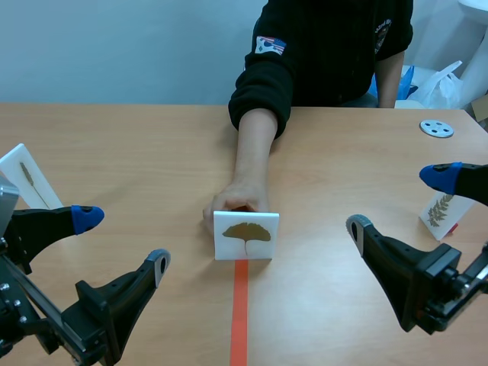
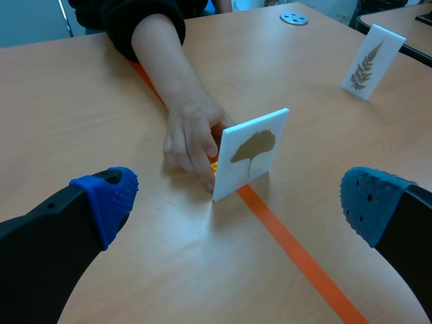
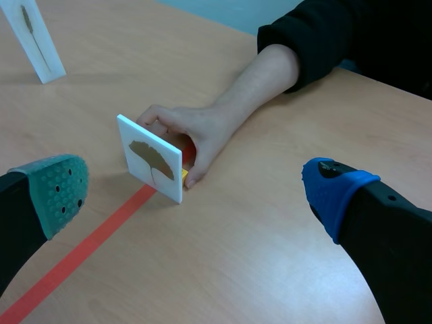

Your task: Sort the leaf by its shape. The table is split by an orange tape line. A compound leaf with several leaflets goes to the left side, a simple leaf with one blade goes to the right side. Return to the home posture when a red brick is placed on the table.

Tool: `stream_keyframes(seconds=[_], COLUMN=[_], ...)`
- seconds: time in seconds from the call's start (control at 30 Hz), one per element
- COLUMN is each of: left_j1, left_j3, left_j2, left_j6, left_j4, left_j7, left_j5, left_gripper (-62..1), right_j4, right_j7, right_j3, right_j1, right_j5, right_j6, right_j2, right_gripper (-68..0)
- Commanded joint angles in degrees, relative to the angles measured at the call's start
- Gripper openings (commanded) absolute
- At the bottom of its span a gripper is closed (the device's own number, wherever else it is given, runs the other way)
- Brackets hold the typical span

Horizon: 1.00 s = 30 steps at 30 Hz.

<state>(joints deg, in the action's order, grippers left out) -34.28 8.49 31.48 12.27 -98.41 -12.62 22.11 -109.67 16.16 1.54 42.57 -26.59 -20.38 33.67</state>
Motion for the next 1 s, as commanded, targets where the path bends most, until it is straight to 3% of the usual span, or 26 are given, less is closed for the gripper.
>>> stream_keyframes(seconds=[0.0,0.63,0.8,0.97], left_j1=[0.2,1.4,3.1,7.7], left_j3=[0.0,0.0,1.0,4.1], left_j2=[0.1,0.1,0.0,-0.1], left_j6=[0.3,0.8,1.2,1.2], left_j4=[-0.9,-0.9,0.6,6.0], left_j7=[-1.0,0.5,1.0,0.4], left_j5=[0.3,0.2,-1.3,-5.1], left_gripper=[1.4,1.4,1.4,1.4], right_j4=[-0.1,-0.1,-0.1,-0.1], right_j7=[0.7,0.7,0.7,0.7], right_j3=[0.4,0.4,0.4,0.4], right_j1=[-0.8,-0.8,-0.8,-0.8], right_j5=[-0.8,-0.8,-0.8,-0.8], right_j6=[0.0,0.0,0.0,0.0], right_j2=[-0.1,-0.1,-0.1,-0.1], right_gripper=[0.4,0.4,0.4,0.4])
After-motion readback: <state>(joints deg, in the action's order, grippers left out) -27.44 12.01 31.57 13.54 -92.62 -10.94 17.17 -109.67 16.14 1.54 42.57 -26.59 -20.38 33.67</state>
